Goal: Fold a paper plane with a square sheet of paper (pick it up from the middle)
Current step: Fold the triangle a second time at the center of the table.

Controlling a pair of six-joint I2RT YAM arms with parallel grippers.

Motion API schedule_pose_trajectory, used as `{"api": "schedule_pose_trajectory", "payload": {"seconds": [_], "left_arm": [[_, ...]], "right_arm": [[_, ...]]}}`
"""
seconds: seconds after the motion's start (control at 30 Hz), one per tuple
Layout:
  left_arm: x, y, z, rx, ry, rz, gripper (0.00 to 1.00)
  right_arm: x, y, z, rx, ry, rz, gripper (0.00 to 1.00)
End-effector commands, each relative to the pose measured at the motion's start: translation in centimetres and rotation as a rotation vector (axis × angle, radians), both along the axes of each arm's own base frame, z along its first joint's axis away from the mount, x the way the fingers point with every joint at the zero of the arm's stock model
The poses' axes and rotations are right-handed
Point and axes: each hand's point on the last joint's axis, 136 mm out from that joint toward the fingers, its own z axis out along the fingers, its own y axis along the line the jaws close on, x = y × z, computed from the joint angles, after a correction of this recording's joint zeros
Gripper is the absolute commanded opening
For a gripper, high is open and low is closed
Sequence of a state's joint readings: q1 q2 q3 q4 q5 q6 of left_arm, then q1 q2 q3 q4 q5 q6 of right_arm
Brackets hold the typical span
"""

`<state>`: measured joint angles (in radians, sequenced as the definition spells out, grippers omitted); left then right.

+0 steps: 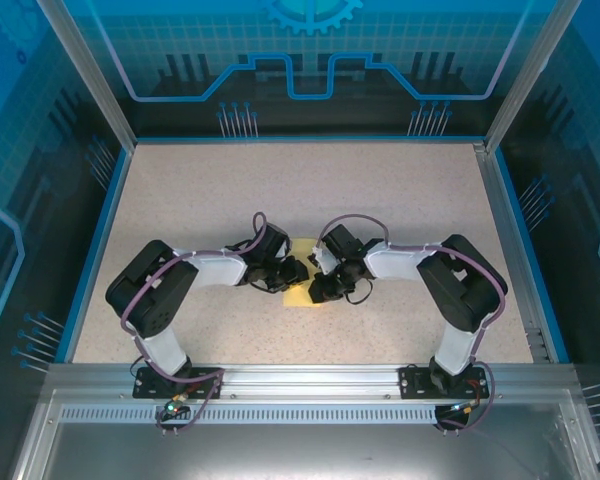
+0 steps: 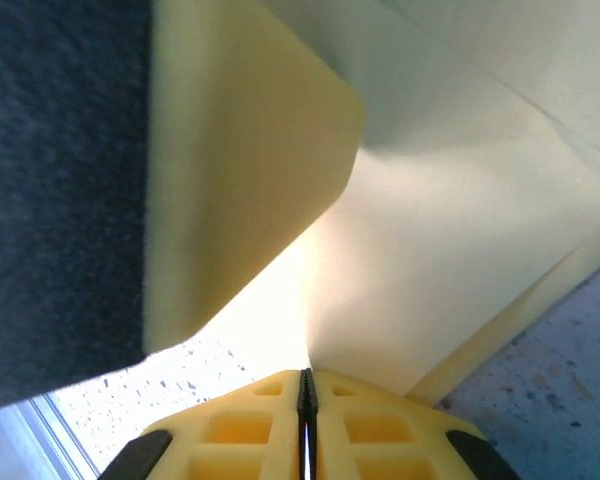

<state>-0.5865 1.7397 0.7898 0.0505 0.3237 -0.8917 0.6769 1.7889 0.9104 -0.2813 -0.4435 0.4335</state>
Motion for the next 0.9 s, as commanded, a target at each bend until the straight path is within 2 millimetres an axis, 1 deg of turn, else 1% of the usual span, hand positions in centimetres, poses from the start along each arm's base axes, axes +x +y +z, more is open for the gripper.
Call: {"api": "schedule_pose_trajectory", "payload": {"seconds": [0.0, 0.07, 0.23, 0.43, 0.6, 0.87], "left_arm": [[-0.8, 0.5, -1.6, 0.054, 0.044, -0.008, 0.25], [-0.8, 0.5, -1.7, 0.059, 0.045, -0.007, 0.25], [-0.6, 0.7, -1.8, 0.068, 0.046, 0.001, 0.25], [-0.7, 1.0, -2.3, 0.09, 0.057, 0.01, 0.23], [-0.8, 1.2, -2.5, 0.101, 0.064, 0.015, 0.22], [-0.8, 1.3, -2.6, 0.103, 0.065, 0.015, 0.22]], "right_arm": [[-1.4, -1.4, -1.5, -0.048, 0.081, -0.013, 0.12], [-2.6, -2.5, -2.5, -0.081, 0.129, -0.023, 0.12], [-3.4, -3.3, -3.3, -0.09, 0.168, -0.053, 0.12], [-3.6, -3.4, -2.8, -0.039, 0.199, -0.078, 0.13], [-3.9, -4.3, -2.9, -0.038, 0.236, -0.119, 0.13], [-4.6, -4.7, -2.6, -0.034, 0.244, -0.108, 0.14]]}}
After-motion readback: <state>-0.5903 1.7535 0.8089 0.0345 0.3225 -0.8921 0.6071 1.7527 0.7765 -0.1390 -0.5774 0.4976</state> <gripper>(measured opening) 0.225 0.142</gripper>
